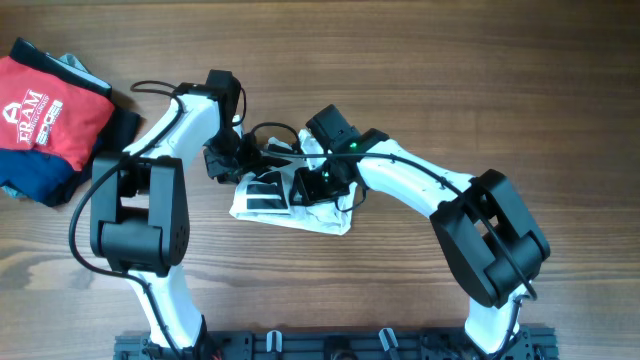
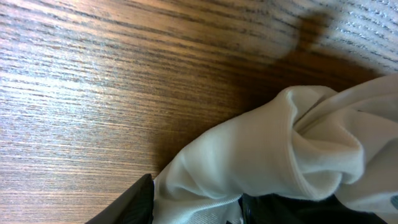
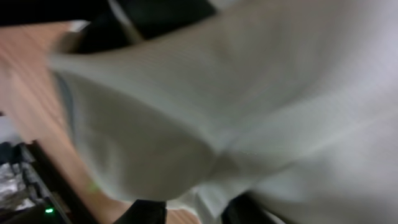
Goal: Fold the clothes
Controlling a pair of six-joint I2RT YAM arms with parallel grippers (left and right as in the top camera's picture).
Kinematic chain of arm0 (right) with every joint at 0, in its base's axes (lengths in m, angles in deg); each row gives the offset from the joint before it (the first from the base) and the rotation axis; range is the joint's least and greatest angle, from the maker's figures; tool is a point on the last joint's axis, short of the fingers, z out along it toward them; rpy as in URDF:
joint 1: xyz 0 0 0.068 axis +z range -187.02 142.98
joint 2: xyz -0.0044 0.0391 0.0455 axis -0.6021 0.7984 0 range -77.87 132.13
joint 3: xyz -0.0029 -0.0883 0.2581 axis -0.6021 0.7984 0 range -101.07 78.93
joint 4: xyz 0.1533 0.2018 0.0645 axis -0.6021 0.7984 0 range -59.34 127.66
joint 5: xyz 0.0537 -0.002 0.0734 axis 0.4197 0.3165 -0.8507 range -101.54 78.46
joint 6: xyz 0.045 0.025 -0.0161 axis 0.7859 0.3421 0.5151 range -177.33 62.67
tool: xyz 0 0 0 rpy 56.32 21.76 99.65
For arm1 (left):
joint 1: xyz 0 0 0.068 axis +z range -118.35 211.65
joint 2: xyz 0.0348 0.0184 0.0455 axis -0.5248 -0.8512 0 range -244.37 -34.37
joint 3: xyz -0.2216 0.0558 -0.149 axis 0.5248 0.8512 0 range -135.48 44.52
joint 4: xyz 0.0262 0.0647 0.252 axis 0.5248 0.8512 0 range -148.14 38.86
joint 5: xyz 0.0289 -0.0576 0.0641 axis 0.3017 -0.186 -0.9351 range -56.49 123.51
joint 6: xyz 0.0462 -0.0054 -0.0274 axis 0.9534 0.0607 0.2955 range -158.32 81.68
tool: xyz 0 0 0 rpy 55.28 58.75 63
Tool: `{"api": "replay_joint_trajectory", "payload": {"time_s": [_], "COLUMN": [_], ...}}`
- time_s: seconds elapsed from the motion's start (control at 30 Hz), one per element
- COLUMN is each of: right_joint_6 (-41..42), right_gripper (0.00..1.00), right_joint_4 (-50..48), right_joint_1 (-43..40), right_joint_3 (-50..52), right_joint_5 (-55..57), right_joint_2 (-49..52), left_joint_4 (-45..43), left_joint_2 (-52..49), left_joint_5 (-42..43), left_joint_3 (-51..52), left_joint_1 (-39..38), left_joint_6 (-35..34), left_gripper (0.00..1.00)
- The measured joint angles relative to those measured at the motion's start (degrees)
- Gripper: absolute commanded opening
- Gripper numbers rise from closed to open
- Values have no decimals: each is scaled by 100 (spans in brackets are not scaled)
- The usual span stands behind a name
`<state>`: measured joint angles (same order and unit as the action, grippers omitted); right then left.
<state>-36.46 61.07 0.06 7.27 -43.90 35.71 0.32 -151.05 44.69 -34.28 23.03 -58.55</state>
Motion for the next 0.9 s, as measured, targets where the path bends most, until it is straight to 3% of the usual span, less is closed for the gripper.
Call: {"api": "replay_joint_trajectory", "payload": {"time_s": [0.1,0.37,0.57,0.9], "right_joint_6": [20,37,334,549], "right_gripper": [4,4,4,4], "right_joint_4": [-4,398,1484,1790], "right_joint_1": [0,-42,-282,-273], "right_joint_3": [0,0,-4,-39], "right_joint_5": [-133,-208,570,1388], "right_joint_2": [0,0,0,0], "left_joint_4": [0,0,2,201], "left_joint_2": [0,0,0,0], "left_joint_5": [0,0,2,96], "left_joint_3": [0,2,2,13], "left_joint_1": [0,0,0,-50], "left_joint_6": [-2,0,0,0], "left_gripper": [45,45,45,45]}}
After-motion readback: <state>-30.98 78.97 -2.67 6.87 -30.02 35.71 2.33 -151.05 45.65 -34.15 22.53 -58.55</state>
